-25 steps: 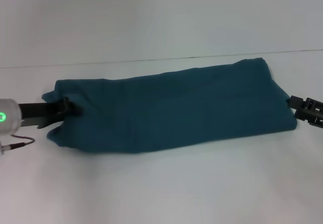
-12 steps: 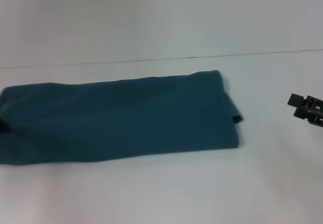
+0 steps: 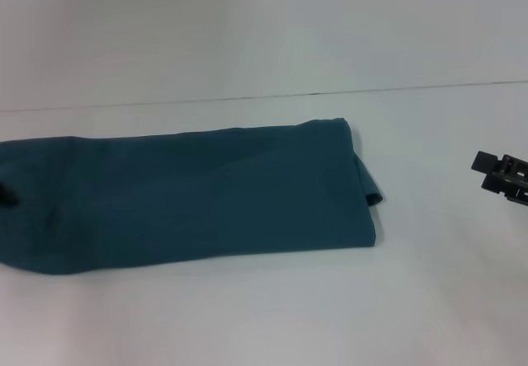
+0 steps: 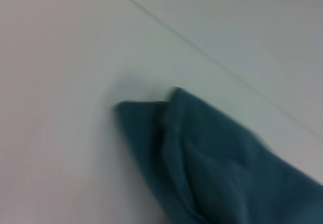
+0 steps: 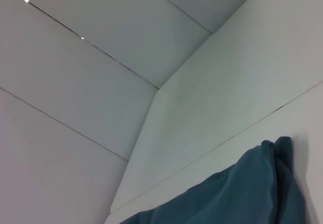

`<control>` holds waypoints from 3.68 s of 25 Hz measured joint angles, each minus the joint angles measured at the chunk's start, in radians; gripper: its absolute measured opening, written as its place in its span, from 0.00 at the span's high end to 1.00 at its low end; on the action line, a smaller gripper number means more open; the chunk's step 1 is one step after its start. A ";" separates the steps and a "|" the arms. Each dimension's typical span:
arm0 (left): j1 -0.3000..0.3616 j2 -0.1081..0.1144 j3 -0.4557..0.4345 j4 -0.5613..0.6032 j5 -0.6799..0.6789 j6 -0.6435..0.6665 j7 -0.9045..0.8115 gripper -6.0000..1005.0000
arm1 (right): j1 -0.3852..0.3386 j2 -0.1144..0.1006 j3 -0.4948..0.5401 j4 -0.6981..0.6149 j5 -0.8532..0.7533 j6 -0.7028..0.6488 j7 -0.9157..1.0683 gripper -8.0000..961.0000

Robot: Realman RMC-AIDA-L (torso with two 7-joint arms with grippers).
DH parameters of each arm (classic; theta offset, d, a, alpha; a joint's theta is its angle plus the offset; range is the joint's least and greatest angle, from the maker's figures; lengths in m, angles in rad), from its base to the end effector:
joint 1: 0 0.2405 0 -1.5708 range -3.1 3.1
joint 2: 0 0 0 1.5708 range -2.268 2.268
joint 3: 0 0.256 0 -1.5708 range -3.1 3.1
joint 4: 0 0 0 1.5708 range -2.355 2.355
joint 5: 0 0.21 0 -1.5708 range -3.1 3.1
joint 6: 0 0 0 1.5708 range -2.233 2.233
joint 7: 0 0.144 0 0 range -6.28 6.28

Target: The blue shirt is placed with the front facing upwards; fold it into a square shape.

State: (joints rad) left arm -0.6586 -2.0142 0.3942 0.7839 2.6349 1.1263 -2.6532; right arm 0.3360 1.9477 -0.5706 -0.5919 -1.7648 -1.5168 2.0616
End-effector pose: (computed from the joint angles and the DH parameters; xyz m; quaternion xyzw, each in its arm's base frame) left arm -0.3426 0.3929 0.0847 -0.6079 -0.7055 -0.1472 0.3331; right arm 0.3426 0.3018 0.0803 -0.6999 0.5787 0.3821 0.1710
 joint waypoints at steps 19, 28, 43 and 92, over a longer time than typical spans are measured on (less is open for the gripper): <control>-0.160 -0.133 0.302 0.047 -0.451 0.123 0.014 0.92 | 0.003 0.000 0.000 0.006 -0.001 0.002 -0.001 0.04; -0.213 -0.154 0.493 -0.167 -0.558 -0.139 0.073 0.92 | -0.002 -0.001 0.000 0.011 -0.001 0.005 -0.003 0.04; -0.241 -0.155 0.628 -0.220 -0.651 -0.229 0.082 0.92 | 0.003 -0.001 -0.007 0.021 -0.001 0.006 -0.003 0.04; -0.027 -0.088 0.485 -0.154 -0.531 -0.145 0.159 0.06 | 0.069 -0.049 0.000 0.007 -0.178 -0.025 0.014 0.04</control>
State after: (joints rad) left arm -0.6854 -2.1020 0.8792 0.6301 2.1037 0.9810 -2.4938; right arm 0.4052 1.8983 -0.5703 -0.5845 -1.9428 -1.5423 2.0760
